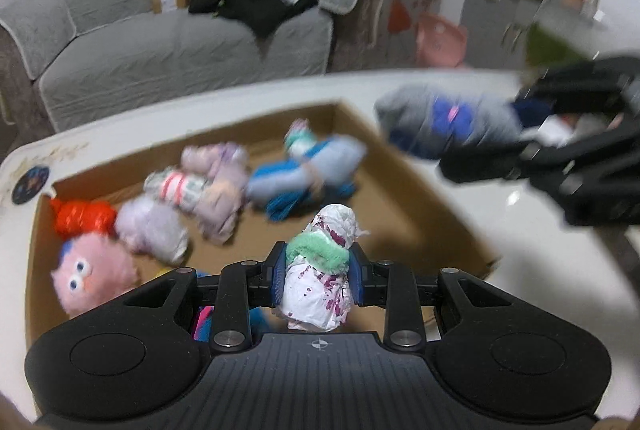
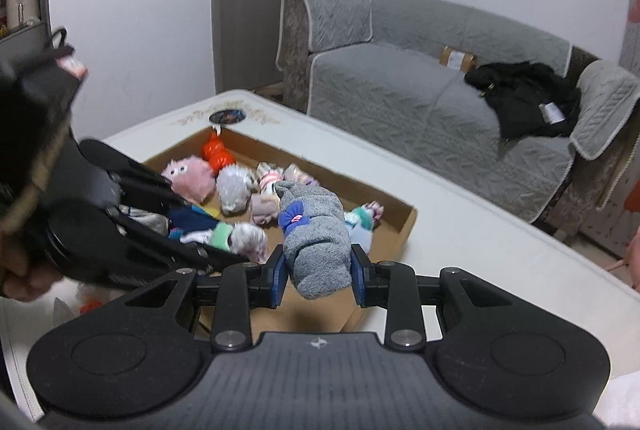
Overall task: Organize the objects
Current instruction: 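Carry the white-green and grey socks over the box and lower them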
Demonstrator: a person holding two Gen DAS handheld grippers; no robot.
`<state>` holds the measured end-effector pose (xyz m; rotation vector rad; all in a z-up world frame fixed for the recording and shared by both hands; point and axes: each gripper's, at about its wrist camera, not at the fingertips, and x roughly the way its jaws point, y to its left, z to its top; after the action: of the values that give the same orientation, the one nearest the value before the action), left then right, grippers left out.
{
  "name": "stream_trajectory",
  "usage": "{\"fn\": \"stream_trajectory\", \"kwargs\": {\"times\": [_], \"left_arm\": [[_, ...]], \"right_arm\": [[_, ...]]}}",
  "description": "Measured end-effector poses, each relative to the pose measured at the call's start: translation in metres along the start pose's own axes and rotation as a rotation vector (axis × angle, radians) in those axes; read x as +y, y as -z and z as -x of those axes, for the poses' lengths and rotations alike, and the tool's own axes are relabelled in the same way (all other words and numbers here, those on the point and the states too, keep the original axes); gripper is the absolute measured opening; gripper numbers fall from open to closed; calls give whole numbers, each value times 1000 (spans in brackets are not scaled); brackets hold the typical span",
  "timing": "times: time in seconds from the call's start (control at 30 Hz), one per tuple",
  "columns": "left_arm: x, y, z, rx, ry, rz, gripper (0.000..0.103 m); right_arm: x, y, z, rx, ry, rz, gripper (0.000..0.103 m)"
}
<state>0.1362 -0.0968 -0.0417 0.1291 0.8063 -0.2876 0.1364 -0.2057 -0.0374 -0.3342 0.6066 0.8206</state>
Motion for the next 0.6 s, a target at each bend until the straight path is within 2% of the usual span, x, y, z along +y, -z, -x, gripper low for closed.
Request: {"fn": "stream_trajectory", "kwargs": {"times": [0.2, 0.3, 0.6], "left_arm": [[23, 13, -3, 20, -87, -52, 37], [31, 10, -5, 24, -94, -42, 37], [22, -12, -34, 41, -136, -94, 37]], "right_arm": [[3, 1, -27, 47, -39, 13, 29], [5, 2, -42, 74, -59, 28, 29], [5, 1, -76, 168, -89, 111, 29]]}}
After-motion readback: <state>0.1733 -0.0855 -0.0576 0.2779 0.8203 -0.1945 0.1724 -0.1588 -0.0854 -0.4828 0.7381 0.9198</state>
